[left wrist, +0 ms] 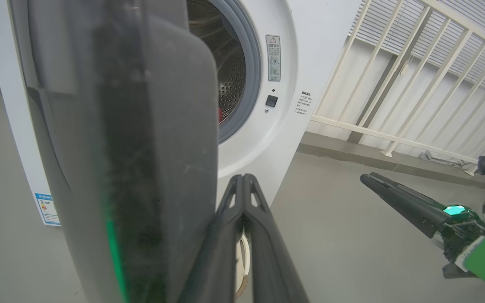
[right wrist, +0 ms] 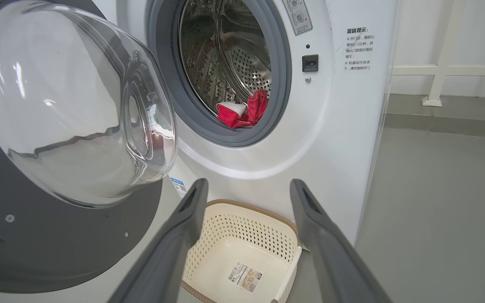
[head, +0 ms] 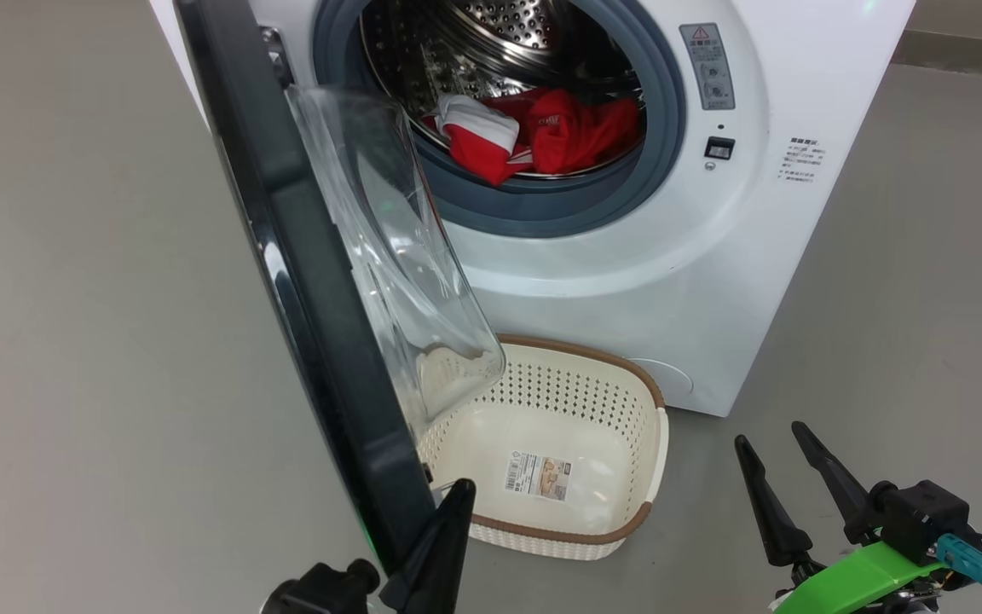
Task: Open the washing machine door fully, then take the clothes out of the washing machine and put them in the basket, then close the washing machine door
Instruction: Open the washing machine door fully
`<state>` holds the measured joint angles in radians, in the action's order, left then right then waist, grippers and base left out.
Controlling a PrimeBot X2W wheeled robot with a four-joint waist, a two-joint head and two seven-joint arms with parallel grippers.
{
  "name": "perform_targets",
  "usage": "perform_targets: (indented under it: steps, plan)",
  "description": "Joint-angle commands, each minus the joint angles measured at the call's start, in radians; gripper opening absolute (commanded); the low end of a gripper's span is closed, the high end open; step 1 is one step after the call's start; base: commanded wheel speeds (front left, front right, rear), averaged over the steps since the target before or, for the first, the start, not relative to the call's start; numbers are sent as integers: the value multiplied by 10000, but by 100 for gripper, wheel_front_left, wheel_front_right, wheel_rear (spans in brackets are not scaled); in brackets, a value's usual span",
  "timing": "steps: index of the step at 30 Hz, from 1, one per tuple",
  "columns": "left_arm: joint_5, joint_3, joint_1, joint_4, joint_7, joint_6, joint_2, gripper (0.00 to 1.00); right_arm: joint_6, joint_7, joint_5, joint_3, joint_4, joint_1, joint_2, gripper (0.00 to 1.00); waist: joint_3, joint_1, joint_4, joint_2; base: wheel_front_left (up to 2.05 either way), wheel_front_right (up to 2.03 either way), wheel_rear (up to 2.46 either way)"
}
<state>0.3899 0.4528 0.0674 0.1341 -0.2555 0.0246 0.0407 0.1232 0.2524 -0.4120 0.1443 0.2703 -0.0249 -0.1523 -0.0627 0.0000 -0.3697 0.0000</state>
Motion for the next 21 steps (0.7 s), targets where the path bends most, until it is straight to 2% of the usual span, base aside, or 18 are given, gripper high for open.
perform_targets:
  steps: [1,14,21]
  plan:
    - [14,-664,302,-160,-63,116,95,0,75,93,-5,218,-265,-330,-87,100,5,0,-24,0,0,0,0]
    - [-363,-2065,-445,-619,-63,405,95,0,75,93,36,200,-283,-279,-112,100,40,0,-356,0,0,0,0]
    - [-649,-3124,-877,-933,-63,563,95,0,75,93,35,236,-311,-227,-132,100,73,0,-474,0,0,0,0]
